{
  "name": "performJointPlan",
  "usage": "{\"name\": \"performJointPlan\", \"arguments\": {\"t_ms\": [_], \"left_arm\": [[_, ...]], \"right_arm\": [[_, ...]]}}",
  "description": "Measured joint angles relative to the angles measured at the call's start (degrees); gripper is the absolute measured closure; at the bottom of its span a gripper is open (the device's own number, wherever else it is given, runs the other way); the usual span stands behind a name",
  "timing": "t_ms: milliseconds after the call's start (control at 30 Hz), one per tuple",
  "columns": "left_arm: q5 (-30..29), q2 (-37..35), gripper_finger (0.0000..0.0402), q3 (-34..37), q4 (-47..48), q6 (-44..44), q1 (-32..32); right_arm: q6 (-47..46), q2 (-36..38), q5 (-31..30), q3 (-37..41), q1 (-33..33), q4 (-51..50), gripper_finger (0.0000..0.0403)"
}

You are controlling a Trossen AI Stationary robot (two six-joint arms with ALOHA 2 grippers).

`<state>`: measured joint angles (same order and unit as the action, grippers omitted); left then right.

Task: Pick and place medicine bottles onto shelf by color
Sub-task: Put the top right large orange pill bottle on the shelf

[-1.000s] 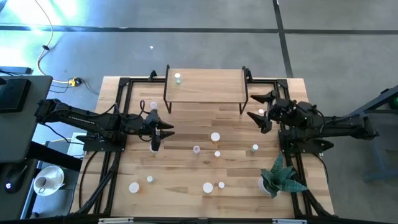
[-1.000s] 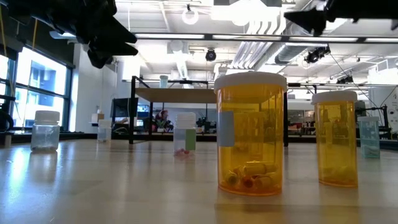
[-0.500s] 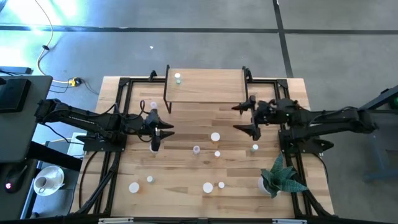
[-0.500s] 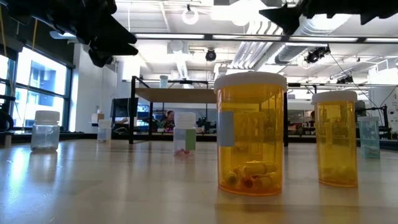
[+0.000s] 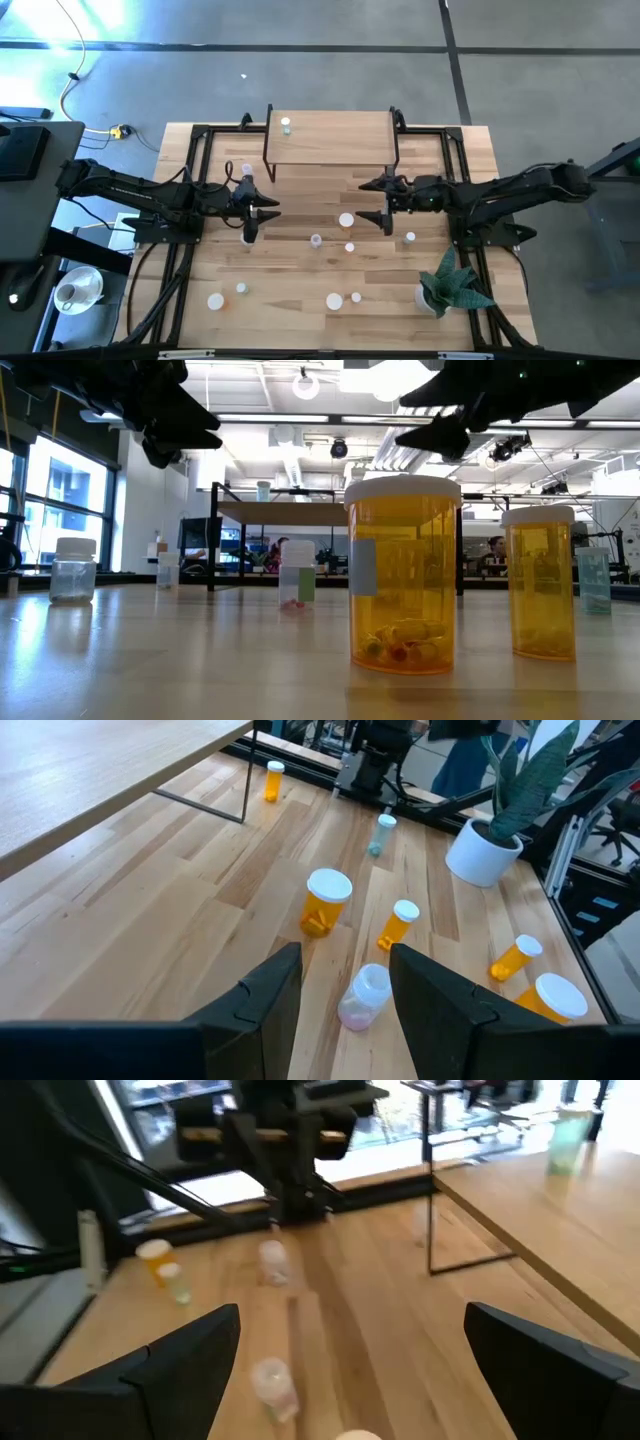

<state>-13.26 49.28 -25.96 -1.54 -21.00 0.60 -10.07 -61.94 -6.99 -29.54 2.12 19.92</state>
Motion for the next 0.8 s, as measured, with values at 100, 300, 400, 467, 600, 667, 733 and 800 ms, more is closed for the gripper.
{"name": "performJointPlan", "arguments": {"t_ms": [100,300,400,467,600,667,733,800], "left_arm": [[0.0,0.0,0.0257,0.0,0.0,0.01,0.0],[-0.49,0.0,0.0257,0.0,0.0,0.12,0.0],[-0.93,0.0,0.0257,0.0,0.0,0.14,0.0],[-0.92,0.0,0.0257,0.0,0.0,0.14,0.0],[-0.92,0.0,0.0257,0.0,0.0,0.14,0.0],[-0.92,0.0,0.0257,0.0,0.0,0.14,0.01],[-0.93,0.0,0.0257,0.0,-0.01,0.14,0.0],[-0.92,0.0,0.0257,0.0,-0.02,0.14,0.0]], "right_arm": [[-1.22,-2.71,-2.64,-0.02,1.37,0.0,0.0025],[-4.94,-9.45,-8.66,-0.04,2.89,0.11,0.0025],[-4.19,-13.01,-9.57,-0.04,3.53,0.91,0.0025],[-1.57,-15.19,-9.58,-0.04,4.03,1.89,0.0025],[1.72,-18.59,-9.55,-0.04,4.45,4.09,0.0025],[3.09,-19.86,-9.3,-0.04,4.42,5.74,0.0025],[4.54,-20.97,-9.26,-0.04,4.42,6.65,0.0025],[4.93,-21.9,-9.12,-0.04,4.42,6.88,0.0025]]}}
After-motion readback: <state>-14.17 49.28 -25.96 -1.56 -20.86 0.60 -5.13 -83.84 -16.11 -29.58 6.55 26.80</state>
